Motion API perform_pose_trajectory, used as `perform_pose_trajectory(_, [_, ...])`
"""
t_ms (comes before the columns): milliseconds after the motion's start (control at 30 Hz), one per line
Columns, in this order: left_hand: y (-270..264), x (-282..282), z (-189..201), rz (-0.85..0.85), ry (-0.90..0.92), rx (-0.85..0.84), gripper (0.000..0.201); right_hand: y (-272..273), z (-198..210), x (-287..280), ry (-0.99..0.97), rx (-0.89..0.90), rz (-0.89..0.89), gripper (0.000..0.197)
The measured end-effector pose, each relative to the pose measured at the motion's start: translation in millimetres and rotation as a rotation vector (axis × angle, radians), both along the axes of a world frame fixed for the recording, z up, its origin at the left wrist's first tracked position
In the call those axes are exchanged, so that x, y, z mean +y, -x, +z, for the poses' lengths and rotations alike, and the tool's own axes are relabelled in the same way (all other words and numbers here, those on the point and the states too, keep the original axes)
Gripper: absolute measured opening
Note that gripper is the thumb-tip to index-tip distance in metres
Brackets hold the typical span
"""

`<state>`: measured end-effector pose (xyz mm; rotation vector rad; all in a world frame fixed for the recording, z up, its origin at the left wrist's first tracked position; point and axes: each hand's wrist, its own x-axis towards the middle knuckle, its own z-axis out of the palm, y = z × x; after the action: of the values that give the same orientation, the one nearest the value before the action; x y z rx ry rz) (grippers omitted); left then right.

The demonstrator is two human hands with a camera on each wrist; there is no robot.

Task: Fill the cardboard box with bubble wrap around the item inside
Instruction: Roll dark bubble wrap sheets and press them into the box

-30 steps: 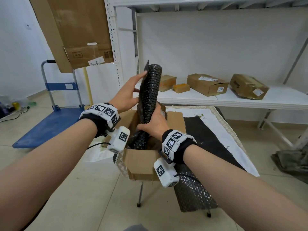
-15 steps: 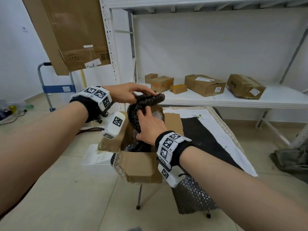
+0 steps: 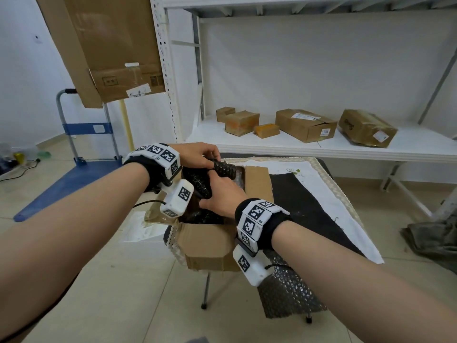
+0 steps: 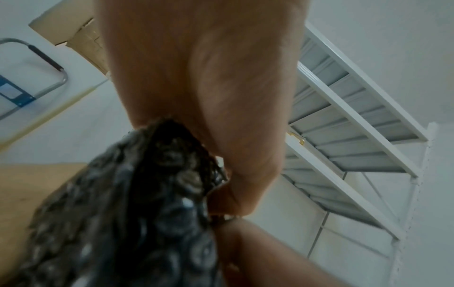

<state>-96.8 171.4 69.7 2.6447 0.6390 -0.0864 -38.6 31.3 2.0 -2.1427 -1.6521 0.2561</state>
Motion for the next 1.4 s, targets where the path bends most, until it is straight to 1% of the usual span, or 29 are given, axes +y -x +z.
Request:
perform_pose_trajectory(133, [5, -1, 0, -0.010, 0.181, -0.043, 0.023, 1, -7, 0, -0.041, -0.017, 0.048, 0.053])
perform_pose_trajectory(167, [6, 0, -1, -0.013, 0.195, -0.040, 0.023, 0, -9, 0, -0.037, -0.025, 0.061, 0.053])
perform_pose_trajectory(233, [3, 3, -6, -0.019, 0.142, 0.012, 0.017, 0, -12, 1, -0.019, -0.028, 0.068, 0.055])
perform_pose_trajectory(300, [-2, 6, -11, -0.031, 0.088, 0.055, 0.022, -2, -14, 3, -0.010, 0.001, 0.060, 0.053])
perform_pose_trajectory(333, [-4, 7, -13, -0.039, 0.067, 0.043, 0.023, -4, -15, 4, -0.012, 0.019, 0.053, 0.052])
perform_pose_trajectory(433, [-12, 15, -16, -0.023, 0.045, -0.117, 0.027, -7, -20, 4, -0.025, 0.113, 0.020, 0.052])
perform_pose_trajectory(500, [-16, 20, -19, 0.026, 0.001, -0.223, 0.030, -7, -24, 4, -0.017, 0.215, -0.005, 0.057])
perform_pose_trajectory(567, [-22, 23, -26, 0.080, -0.032, -0.303, 0.031, -7, -27, 3, 0.010, 0.262, -0.017, 0.061])
perform_pose_trajectory(667, [-33, 21, -37, 0.185, -0.018, -0.448, 0.032, -8, -26, 4, 0.036, 0.296, -0.023, 0.051])
perform_pose_trajectory(733, [-37, 20, -39, 0.249, 0.032, -0.481, 0.031, -10, -24, 3, 0.041, 0.345, -0.020, 0.051])
perform_pose_trajectory(800, [-39, 19, -36, 0.287, 0.104, -0.485, 0.029, -13, -21, 2, 0.031, 0.397, -0.011, 0.058])
perform_pose_trajectory(867, [-40, 18, -31, 0.287, 0.140, -0.492, 0.028, -14, -19, 0, 0.012, 0.433, -0.002, 0.067])
perform_pose_trajectory(933, [-40, 16, -29, 0.276, 0.159, -0.521, 0.028, -14, -19, -2, 0.007, 0.456, -0.005, 0.071])
perform_pose_trajectory(1067, [-38, 17, -33, 0.291, 0.345, -0.654, 0.028, -15, -22, -3, -0.016, 0.507, -0.004, 0.074])
perform_pose_trajectory(1100, [-38, 18, -34, 0.299, 0.367, -0.666, 0.028, -15, -22, -3, -0.014, 0.512, 0.005, 0.074])
perform_pose_trajectory(1167, [-38, 20, -38, 0.302, 0.335, -0.624, 0.028, -16, -23, -2, 0.008, 0.522, 0.026, 0.077])
perform_pose_trajectory(1233, [-37, 21, -43, 0.288, 0.244, -0.519, 0.028, -16, -22, -1, 0.048, 0.510, 0.040, 0.080])
perform_pose_trajectory(1300, [-34, 27, -48, 0.285, 0.167, -0.469, 0.026, -16, -23, 1, 0.069, 0.485, 0.047, 0.078])
perform_pose_trajectory(1333, [-31, 31, -50, 0.289, 0.113, -0.450, 0.024, -15, -24, 1, 0.070, 0.482, 0.049, 0.075])
perform_pose_trajectory(1400, [-25, 36, -48, 0.255, -0.084, -0.348, 0.023, -15, -24, 1, 0.061, 0.496, 0.050, 0.070])
